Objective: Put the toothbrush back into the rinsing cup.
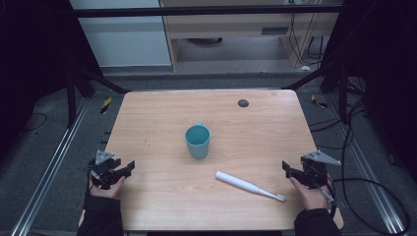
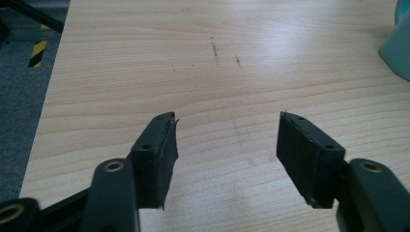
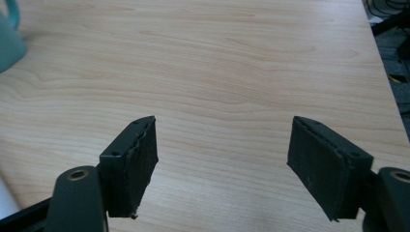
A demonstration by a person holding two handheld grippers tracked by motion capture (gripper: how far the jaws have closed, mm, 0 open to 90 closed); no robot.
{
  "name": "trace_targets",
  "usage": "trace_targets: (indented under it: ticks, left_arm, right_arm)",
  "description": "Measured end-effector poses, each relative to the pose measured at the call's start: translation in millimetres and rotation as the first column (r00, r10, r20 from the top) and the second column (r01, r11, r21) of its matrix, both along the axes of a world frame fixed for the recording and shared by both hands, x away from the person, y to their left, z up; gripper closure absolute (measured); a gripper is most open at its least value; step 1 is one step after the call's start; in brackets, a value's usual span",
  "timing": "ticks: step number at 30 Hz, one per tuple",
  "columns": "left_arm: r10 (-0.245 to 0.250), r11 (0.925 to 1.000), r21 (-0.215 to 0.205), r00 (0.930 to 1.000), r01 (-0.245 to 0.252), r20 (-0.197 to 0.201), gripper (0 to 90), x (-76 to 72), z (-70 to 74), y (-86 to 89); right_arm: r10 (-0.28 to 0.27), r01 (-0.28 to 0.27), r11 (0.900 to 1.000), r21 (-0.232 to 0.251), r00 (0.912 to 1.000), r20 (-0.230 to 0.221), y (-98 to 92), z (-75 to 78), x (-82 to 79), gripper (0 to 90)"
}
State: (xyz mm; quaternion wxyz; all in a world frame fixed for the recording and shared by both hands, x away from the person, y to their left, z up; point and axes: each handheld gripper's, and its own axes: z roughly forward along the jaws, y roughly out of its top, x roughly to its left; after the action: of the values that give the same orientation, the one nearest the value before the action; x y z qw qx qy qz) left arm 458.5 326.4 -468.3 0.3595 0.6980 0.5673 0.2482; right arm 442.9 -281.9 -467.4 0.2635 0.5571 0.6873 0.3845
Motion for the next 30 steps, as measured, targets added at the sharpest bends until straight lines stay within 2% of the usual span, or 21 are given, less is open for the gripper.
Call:
trace_targets:
  ticks: [2, 3, 4, 7, 8, 9, 10, 13, 14, 15, 16, 19, 20, 25, 27, 28, 29, 30]
  left_arm:
    - [0.0, 1.0, 0.003, 1.0, 0.0, -0.002, 42.0, 0.0, 0.0, -0.3]
    - [-0.008, 0.9999, 0.007, 0.9999, 0.008, -0.009, 43.4, 0.3, -0.8, -0.6]
    - [-0.008, 0.9999, 0.007, 0.9999, 0.008, -0.009, 43.6, 0.3, -0.8, -0.6]
    - [-0.019, 0.9996, 0.02, 0.9996, 0.02, -0.019, 45.1, -0.1, -2.6, -1.8]
    - [-0.026, 0.9992, 0.03, 0.9994, 0.026, -0.022, 45.1, 0.2, -2.6, -2.1]
    - [-0.027, 0.9985, 0.047, 0.9996, 0.028, -0.013, 46.1, 0.5, -3.4, -3.4]
    - [-0.03, 0.998, 0.054, 0.9993, 0.031, -0.021, 46.9, 1.2, -3.9, -3.7]
    - [-0.03, 0.998, 0.056, 0.9994, 0.031, -0.015, 48.4, 1.5, -5.2, -4.4]
    - [-0.042, 0.9975, 0.056, 0.9989, 0.043, -0.02, 48.7, 1.4, -4.4, -4.8]
    - [-0.042, 0.9975, 0.056, 0.9989, 0.043, -0.02, 48.5, 1.4, -4.4, -4.8]
    - [-0.039, 0.9973, 0.062, 0.9991, 0.04, -0.015, 48.5, 0.0, -2.9, -5.8]
    - [-0.049, 0.9974, 0.051, 0.9987, 0.05, -0.011, 48.2, -0.5, -1.8, -6.4]
    - [-0.05, 0.9974, 0.052, 0.9987, 0.05, -0.008, 48.4, -1.0, -1.4, -7.1]
    - [-0.047, 0.9972, 0.057, 0.9987, 0.048, -0.016, 48.0, -1.1, -2.1, -7.7]
    - [-0.052, 0.9971, 0.054, 0.9985, 0.053, -0.02, 47.9, -0.7, -2.7, -7.7]
    - [-0.052, 0.9971, 0.054, 0.9985, 0.053, -0.02, 48.0, -0.7, -2.7, -7.7]
    - [-0.052, 0.997, 0.057, 0.9983, 0.053, -0.027, 48.1, -0.3, -3.4, -8.1]
    - [-0.053, 0.9968, 0.058, 0.9981, 0.054, -0.031, 48.0, -0.1, -3.5, -8.1]
  right_arm:
    - [0.013, -0.013, 1.0, 0.002, 0.9999, 0.0, 2.4, 1.8, -1.5, 27.6]
    - [0.047, -0.047, 0.999, -0.005, 0.9989, 0.007, 7.6, 4.5, -3.7, 29.1]
    - [0.047, -0.047, 0.999, -0.005, 0.9989, 0.007, 7.6, 4.5, -3.7, 29.1]
    - [0.101, -0.101, 0.995, -0.017, 0.9949, -0.002, 18.6, 8.3, -8.1, 33.8]
    - [0.101, -0.101, 0.995, -0.017, 0.9949, -0.002, 18.6, 8.3, -8.1, 33.8]
    - [0.133, -0.134, 0.991, -0.019, 0.991, -0.014, 25.2, 9.6, -10.6, 37.5]
    - [0.143, -0.143, 0.989, -0.019, 0.9895, -0.021, 27.4, 10.0, -11.2, 39.6]
    - [0.175, -0.176, 0.984, -0.025, 0.9842, -0.029, 32.5, 11.4, -13.7, 44.8]
    - [0.205, -0.206, 0.978, -0.021, 0.9776, -0.048, 37.5, 12.6, -16.8, 49.6]
    - [0.205, -0.206, 0.978, -0.021, 0.9776, -0.048, 37.5, 12.6, -16.8, 49.6]
    - [0.223, -0.224, 0.974, -0.019, 0.9733, -0.055, 40.5, 13.2, -18.6, 54.1]
    - [0.232, -0.234, 0.972, -0.016, 0.9699, -0.073, 43.6, 13.7, -20.2, 59.2]
    - [0.248, -0.25, 0.968, -0.011, 0.9651, -0.085, 45.9, 14.1, -21.7, 64.8]
    - [0.284, -0.286, 0.958, -0.003, 0.9523, -0.111, 52.1, 13.5, -27.8, 76.5]
    - [0.306, -0.309, 0.951, 0.001, 0.9438, -0.123, 54.9, 11.7, -30.9, 80.5]
    - [0.306, -0.309, 0.951, 0.001, 0.9438, -0.123, 54.9, 11.7, -30.9, 80.5]
    - [0.33, -0.333, 0.943, 0.005, 0.9317, -0.153, 59.5, 8.4, -35.4, 84.0]
    - [0.339, -0.343, 0.939, 0.004, 0.9275, -0.158, 61.1, 7.1, -36.8, 85.1]
